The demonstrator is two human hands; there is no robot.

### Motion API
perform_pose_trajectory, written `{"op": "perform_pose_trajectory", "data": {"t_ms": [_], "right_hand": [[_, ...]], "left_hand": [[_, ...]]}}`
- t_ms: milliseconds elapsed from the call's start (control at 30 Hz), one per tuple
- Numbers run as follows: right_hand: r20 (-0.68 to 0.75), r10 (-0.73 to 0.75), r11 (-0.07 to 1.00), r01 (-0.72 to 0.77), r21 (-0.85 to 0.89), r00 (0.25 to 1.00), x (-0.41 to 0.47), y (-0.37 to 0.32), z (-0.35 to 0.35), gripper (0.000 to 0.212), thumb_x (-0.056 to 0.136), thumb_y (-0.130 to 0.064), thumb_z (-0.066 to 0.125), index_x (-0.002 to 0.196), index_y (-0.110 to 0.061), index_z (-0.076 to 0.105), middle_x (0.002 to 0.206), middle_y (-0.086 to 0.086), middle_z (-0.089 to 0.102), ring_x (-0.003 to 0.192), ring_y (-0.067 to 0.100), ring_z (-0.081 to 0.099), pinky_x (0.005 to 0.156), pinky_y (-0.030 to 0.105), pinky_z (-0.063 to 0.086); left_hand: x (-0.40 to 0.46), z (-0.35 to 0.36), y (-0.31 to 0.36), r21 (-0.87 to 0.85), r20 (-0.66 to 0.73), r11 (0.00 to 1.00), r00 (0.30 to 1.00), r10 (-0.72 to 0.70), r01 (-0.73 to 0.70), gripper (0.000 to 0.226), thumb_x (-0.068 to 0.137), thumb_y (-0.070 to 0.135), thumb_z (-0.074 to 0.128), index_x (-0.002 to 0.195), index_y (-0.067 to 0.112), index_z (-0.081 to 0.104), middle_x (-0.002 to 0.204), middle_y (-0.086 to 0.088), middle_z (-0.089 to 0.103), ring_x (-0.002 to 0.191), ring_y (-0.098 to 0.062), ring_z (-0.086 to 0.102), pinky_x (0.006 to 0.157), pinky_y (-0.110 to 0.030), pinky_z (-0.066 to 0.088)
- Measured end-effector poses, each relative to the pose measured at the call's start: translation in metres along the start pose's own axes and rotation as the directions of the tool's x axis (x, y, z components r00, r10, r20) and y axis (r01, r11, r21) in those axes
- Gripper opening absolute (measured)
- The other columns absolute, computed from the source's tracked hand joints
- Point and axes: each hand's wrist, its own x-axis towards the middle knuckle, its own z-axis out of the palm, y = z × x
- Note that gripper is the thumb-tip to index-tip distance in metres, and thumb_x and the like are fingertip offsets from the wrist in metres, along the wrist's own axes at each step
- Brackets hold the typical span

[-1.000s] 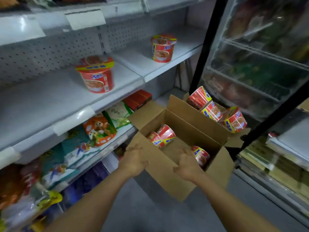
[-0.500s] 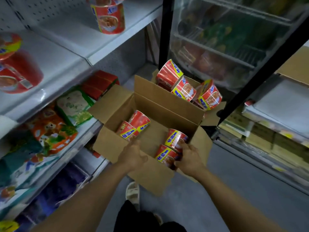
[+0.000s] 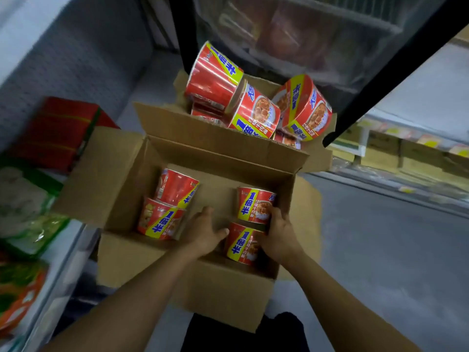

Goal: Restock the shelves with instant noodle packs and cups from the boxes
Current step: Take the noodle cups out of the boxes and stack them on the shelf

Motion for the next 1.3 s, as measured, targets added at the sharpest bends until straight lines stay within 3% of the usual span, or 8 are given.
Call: {"op": "perform_pose_trajectory", "data": {"t_ms": [133,300,600,767,1000,1167,1233,1300], "right_hand": [[-0.037,0.087,0.991,-0.083,0.106,0.996,0.038,0.003,0.015,0.072,0.086,-0.021,0.068,0.145,-0.018,0.027,0.143,0.009,0.036,0.128,0.026,0.043,0.103,0.042,0.045],[-0.041,0.198,0.959,-0.185,0.216,0.979,0.082,0.015,0.03,0.078,0.086,-0.022,0.069,0.147,-0.017,0.021,0.144,0.011,0.034,0.129,0.029,0.042,0.1,0.041,0.044],[-0.012,0.279,0.914,-0.262,0.311,0.96,0.151,0.039,0.049,0.091,0.091,-0.024,0.062,0.152,-0.023,-0.004,0.15,0.015,0.028,0.132,0.032,0.041,0.103,0.044,0.041],[-0.011,0.307,0.897,-0.286,0.337,0.951,0.179,0.047,0.056,0.095,0.091,-0.025,0.061,0.15,-0.025,-0.014,0.15,0.014,0.032,0.131,0.032,0.044,0.101,0.043,0.043],[-0.08,0.234,0.946,-0.208,0.249,0.969,0.18,0.047,0.076,0.092,0.092,-0.02,0.06,0.151,-0.025,-0.01,0.153,0.016,0.02,0.129,0.035,0.044,0.099,0.044,0.046],[-0.094,0.157,0.963,-0.131,0.235,0.983,0.176,0.026,0.093,0.089,0.09,-0.018,0.062,0.15,-0.025,-0.003,0.15,0.015,0.025,0.129,0.035,0.043,0.098,0.048,0.047],[-0.09,0.105,0.969,-0.082,0.235,0.99,0.176,0.013,0.102,0.089,0.089,-0.016,0.061,0.15,-0.026,-0.004,0.15,0.014,0.027,0.128,0.033,0.046,0.097,0.047,0.049],[-0.057,0.058,0.969,-0.042,0.245,0.997,0.178,0.002,0.112,0.093,0.088,-0.014,0.061,0.149,-0.028,-0.009,0.151,0.014,0.025,0.128,0.034,0.045,0.097,0.048,0.049]], "left_hand": [[0.053,0.004,0.0,0.017,0.077,1.0,0.997,-0.01,0.009,0.07,0.085,0.042,0.065,0.144,0.025,0.032,0.145,-0.004,0.04,0.131,-0.026,0.04,0.104,-0.045,0.04],[0.106,0.022,0.008,0.022,0.13,1.0,0.991,-0.009,0.007,0.069,0.088,0.039,0.064,0.145,0.023,0.03,0.147,-0.004,0.038,0.132,-0.025,0.041,0.096,-0.035,0.04],[0.177,0.067,0.01,-0.231,0.282,0.957,0.953,-0.107,0.176,0.069,0.088,0.052,0.057,0.145,0.023,0.03,0.149,-0.005,0.038,0.134,-0.027,0.039,0.104,-0.044,0.037],[0.198,0.083,0.016,-0.405,0.335,0.866,0.929,-0.157,0.293,0.066,0.093,0.056,0.043,0.146,0.018,0.03,0.148,-0.008,0.04,0.132,-0.027,0.042,0.096,-0.036,0.037],[0.207,0.098,0.015,-0.518,0.438,0.771,0.889,-0.132,0.37,0.07,0.089,0.065,0.036,0.143,0.02,0.038,0.137,-0.008,0.053,0.12,-0.024,0.053,0.095,-0.035,0.039],[0.199,0.079,-0.008,-0.614,0.361,0.69,0.913,-0.188,0.385,0.068,0.09,0.067,0.031,0.14,0.021,0.04,0.118,-0.002,0.061,0.087,-0.01,0.058,0.07,-0.028,0.039],[0.198,0.071,-0.018,-0.667,0.339,0.623,0.91,-0.237,0.41,0.067,0.089,0.067,0.033,0.14,0.024,0.038,0.114,-0.001,0.061,0.09,-0.014,0.059,0.08,-0.033,0.041],[0.197,0.064,-0.027,-0.695,0.323,0.574,0.901,-0.289,0.433,0.071,0.087,0.069,0.036,0.145,0.028,0.029,0.13,-0.004,0.055,0.111,-0.025,0.056,0.098,-0.049,0.037]]}}
